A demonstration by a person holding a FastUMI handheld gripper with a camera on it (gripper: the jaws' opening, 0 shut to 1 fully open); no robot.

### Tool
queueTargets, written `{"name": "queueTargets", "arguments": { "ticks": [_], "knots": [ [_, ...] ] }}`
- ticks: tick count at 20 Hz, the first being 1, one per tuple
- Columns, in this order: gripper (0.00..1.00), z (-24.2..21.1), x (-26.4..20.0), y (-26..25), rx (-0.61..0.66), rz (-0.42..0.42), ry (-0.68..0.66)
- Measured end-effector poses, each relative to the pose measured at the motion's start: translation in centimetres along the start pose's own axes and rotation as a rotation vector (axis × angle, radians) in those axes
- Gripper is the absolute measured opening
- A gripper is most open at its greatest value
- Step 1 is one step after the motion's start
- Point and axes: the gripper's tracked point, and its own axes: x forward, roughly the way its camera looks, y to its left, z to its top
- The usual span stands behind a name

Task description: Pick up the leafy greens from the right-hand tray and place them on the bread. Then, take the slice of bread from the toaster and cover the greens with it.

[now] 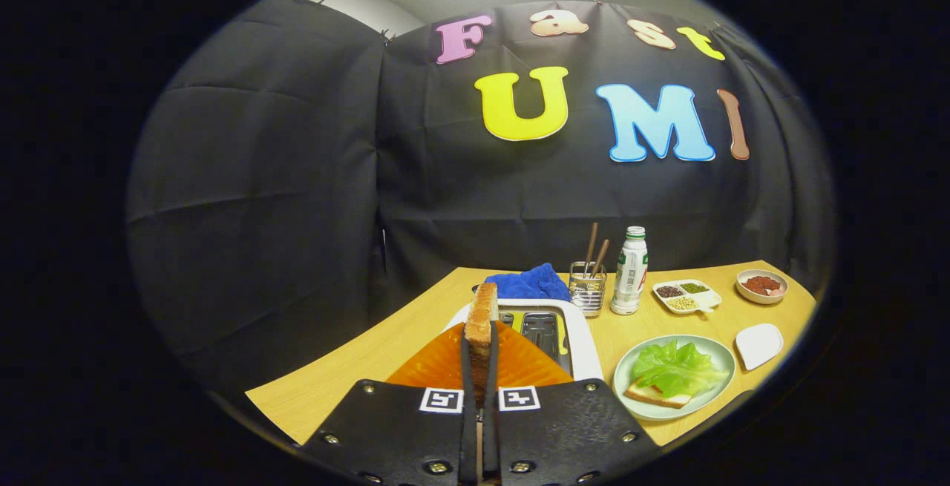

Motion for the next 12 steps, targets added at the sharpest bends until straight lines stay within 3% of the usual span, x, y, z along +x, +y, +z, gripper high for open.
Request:
{"name": "queueTargets", "arguments": {
  "ticks": [12],
  "knots": [
    [0.03, 5.3, -2.3, -2.5, 0.032, 0.024, -0.095]
  ]
}}
